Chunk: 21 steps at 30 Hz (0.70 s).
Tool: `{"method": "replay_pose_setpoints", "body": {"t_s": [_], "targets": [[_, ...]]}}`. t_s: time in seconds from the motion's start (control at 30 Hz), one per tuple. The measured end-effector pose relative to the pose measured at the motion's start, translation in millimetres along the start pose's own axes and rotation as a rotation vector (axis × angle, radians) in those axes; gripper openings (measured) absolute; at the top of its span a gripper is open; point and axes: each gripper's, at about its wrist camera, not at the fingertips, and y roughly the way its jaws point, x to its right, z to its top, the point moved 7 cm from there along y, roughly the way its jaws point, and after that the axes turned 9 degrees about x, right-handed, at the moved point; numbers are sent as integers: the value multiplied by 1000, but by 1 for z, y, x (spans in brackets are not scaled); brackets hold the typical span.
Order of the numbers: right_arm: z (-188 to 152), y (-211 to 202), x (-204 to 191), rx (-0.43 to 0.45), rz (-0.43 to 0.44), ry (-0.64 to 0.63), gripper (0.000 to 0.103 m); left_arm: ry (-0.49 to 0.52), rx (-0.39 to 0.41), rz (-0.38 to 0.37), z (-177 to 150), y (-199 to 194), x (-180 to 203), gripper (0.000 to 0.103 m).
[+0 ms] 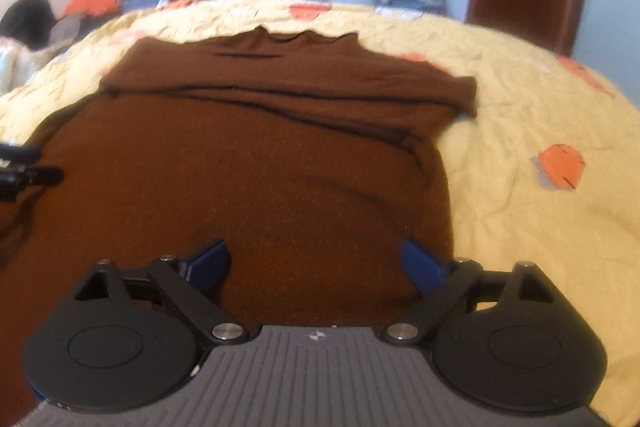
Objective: Fold small clothes
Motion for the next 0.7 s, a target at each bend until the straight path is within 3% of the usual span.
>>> {"method": "replay_pose_setpoints", "body": {"t_s": [0.07,0.13,0.17,0.2,0.3,0.37,0.43,0.5,0.6,0.7], "targets": [[22,-2,7,-11,10,58,82,3,106,7,37,7,5,72],[60,-2,15,111,19,91,91,28,161,0,70,33,17,72],[81,5,18,174,5,83,100,39,163,-4,83,54,24,72],[98,18,20,211,-14,69,100,45,148,-5,93,77,30,72],[127,79,26,165,-73,38,96,70,62,46,106,144,34,72],[130,115,34,103,-123,30,95,60,-4,86,103,172,27,73],[119,140,44,26,-180,6,99,27,10,70,98,178,17,79],[105,141,57,52,-144,76,103,27,57,36,85,169,11,79],[91,127,62,94,-109,50,103,-13,62,15,82,167,7,79],[98,125,63,29,-88,39,102,-14,65,37,85,173,10,80]]}}
